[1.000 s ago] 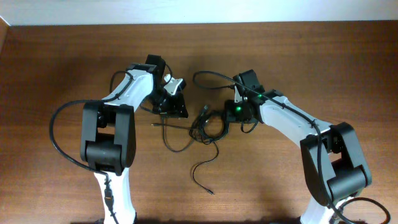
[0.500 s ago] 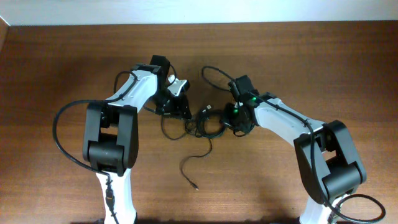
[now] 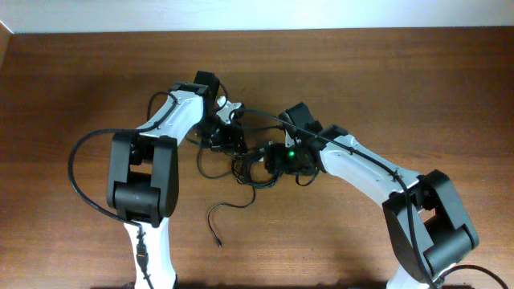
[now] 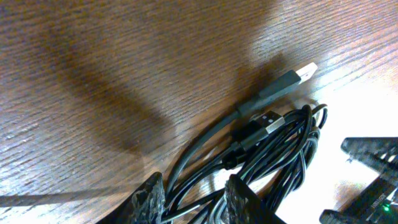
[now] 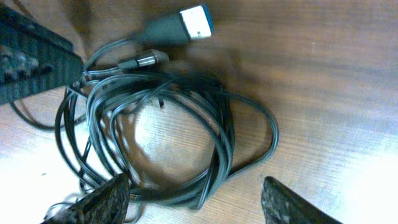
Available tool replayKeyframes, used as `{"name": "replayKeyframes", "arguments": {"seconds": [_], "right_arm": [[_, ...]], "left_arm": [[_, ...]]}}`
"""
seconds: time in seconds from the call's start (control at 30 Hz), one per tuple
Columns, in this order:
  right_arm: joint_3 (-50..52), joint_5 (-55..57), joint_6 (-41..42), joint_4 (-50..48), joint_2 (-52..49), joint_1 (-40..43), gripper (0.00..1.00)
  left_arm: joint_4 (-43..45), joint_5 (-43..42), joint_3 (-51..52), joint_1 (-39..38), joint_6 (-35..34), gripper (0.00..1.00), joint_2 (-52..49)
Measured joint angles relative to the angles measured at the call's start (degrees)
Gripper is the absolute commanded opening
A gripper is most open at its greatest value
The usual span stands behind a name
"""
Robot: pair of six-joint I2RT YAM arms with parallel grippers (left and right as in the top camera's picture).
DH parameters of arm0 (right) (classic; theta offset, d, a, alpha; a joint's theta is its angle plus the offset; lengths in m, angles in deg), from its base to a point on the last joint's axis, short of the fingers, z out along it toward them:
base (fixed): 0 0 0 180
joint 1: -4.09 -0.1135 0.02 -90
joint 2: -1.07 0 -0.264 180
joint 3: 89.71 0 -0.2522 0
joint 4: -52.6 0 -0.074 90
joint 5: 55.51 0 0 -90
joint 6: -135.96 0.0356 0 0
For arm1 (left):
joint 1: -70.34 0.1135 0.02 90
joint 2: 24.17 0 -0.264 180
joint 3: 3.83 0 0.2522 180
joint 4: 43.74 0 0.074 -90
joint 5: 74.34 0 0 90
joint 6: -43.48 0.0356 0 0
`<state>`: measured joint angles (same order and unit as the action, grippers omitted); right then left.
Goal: Untangle cables
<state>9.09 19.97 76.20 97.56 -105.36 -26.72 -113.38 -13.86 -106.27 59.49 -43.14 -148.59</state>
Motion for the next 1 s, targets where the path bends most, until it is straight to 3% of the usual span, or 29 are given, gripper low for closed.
{"name": "replayKeyframes", "arguments": {"seconds": [0.23, 0.27, 0.3, 0.33, 0.47, 0.5, 0.63, 0.73, 0.83, 0.9, 0.97, 1.0], "right_arm": [[0.1, 4.9, -6.5, -5.3, -1.2, 0.0, 0.64], [0.1, 5.0, -6.6, -5.2, -2.2, 0.0, 0.64], [0.1, 5.1, -6.7, -5.1, -3.3, 0.0, 0.63], [0.0, 5.3, -6.9, -5.2, -4.4, 0.0, 0.55], [-0.2, 5.4, -7.2, -5.5, -5.0, 0.0, 0.05], [-0.2, 5.4, -7.4, -5.4, -5.3, 0.0, 0.04], [-0.2, 5.1, -4.8, -5.4, -5.4, 0.0, 0.04], [-0.2, 4.3, -1.7, -5.0, -5.4, 0.0, 0.04], [-0.2, -1.5, -1.7, -4.5, -5.5, 0.1, 0.05], [0.0, -6.9, -2.0, -4.7, -6.0, 0.1, 0.14], [0.2, -10.4, -2.5, -5.7, -6.1, 0.1, 0.42], [0.2, -11.4, -3.1, -6.0, -6.1, 0.0, 0.52]], "left_arm": [[0.0, 0.0, 0.0, 0.0, 0.0, 0.33, 0.0], [0.0, 0.0, 0.0, 0.0, 0.0, 0.31, 0.0], [0.0, 0.0, 0.0, 0.0, 0.0, 0.17, 0.0], [0.0, 0.0, 0.0, 0.0, 0.0, 0.13, 0.0], [-0.5, -0.8, 0.0, 0.1, 0.0, 0.12, 0.0], [-1.0, -1.0, 0.0, 0.3, 0.0, 0.12, 0.2], [-4.8, -1.1, 0.0, 0.7, -0.2, 0.08, 9.5], [-7.1, 3.2, -0.4, -0.9, -6.3, 0.04, 18.4], [-7.8, 8.6, 0.0, -1.2, -12.3, 0.05, 18.8], [-7.0, 11.6, 2.1, -1.2, -15.3, 0.07, 18.8], [-5.2, 12.7, 5.0, -1.2, -17.0, 0.12, 18.8], [-3.9, 13.1, 6.8, -1.2, -18.0, 0.18, 18.8]]}}
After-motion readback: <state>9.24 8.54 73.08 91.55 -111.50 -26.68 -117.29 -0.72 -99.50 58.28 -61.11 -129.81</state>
